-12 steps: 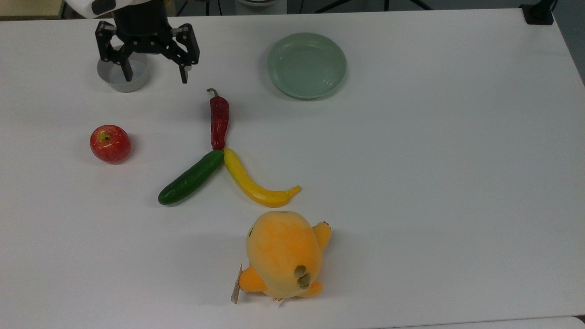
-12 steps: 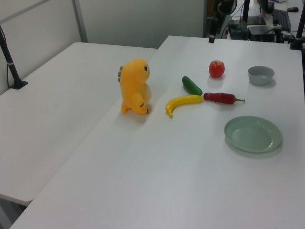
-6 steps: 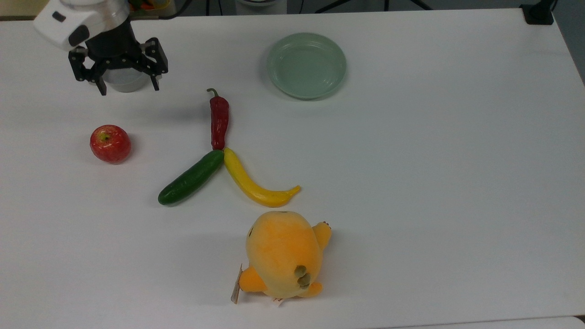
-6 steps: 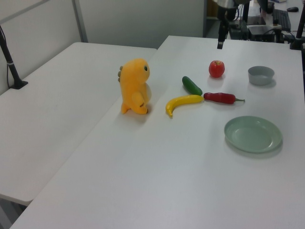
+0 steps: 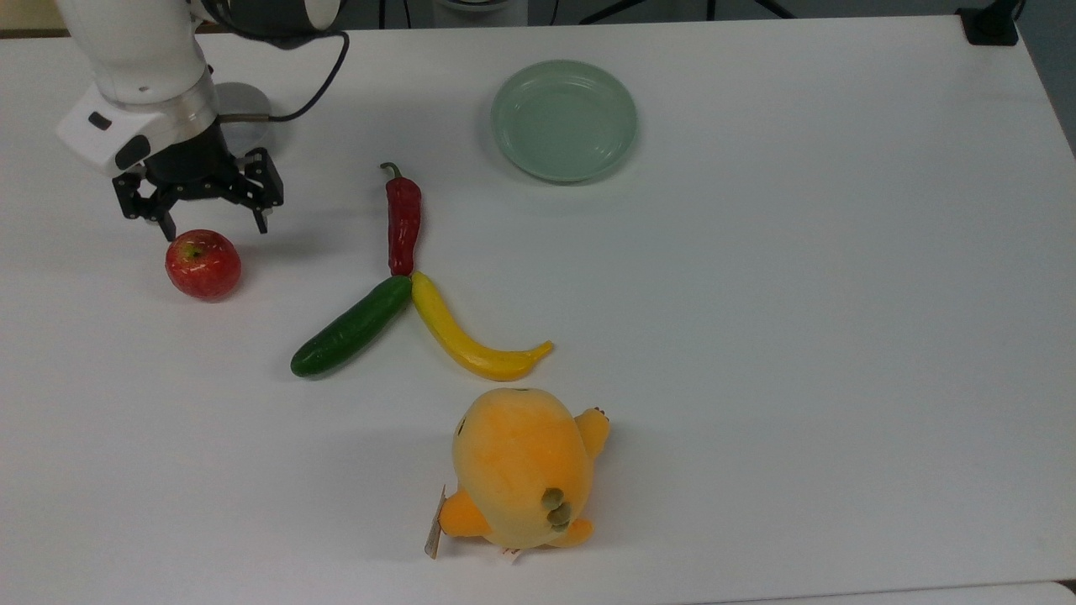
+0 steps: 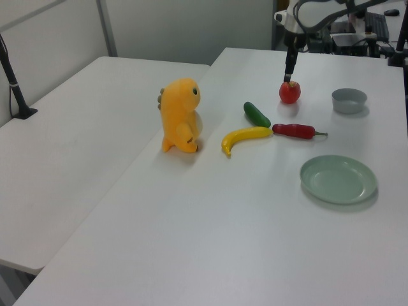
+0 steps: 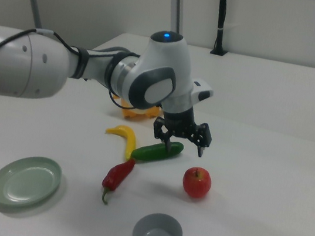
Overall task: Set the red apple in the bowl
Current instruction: 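Move the open gripper down toward the red apple, then close the gripper around the red apple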
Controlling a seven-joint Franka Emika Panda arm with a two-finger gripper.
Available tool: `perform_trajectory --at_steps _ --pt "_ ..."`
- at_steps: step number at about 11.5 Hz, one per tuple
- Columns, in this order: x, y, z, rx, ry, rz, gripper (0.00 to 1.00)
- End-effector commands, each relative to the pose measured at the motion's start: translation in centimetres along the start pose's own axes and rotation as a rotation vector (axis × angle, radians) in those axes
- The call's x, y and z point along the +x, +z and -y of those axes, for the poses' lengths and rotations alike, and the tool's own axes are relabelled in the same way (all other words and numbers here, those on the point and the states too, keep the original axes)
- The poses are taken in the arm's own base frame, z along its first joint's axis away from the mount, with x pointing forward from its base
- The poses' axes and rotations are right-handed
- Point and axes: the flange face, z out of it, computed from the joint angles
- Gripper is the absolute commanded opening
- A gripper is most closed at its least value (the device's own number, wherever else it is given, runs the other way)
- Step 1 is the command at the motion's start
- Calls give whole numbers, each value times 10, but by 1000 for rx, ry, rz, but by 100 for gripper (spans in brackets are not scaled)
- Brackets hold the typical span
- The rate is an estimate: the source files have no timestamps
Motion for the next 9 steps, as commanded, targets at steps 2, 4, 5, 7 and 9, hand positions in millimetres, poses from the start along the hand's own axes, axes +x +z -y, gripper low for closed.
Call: perform_trajectory --at_steps 2,4,5,7,9 --pt "0 30 -20 -49 -7 -38 100" --pt "-1 40 -27 -78 -13 -49 100" --pt "-1 46 -26 -78 -17 -40 100" --pt "-5 62 -28 -92 -40 -6 100" --pt "-8 68 -30 -102 -50 8 100"
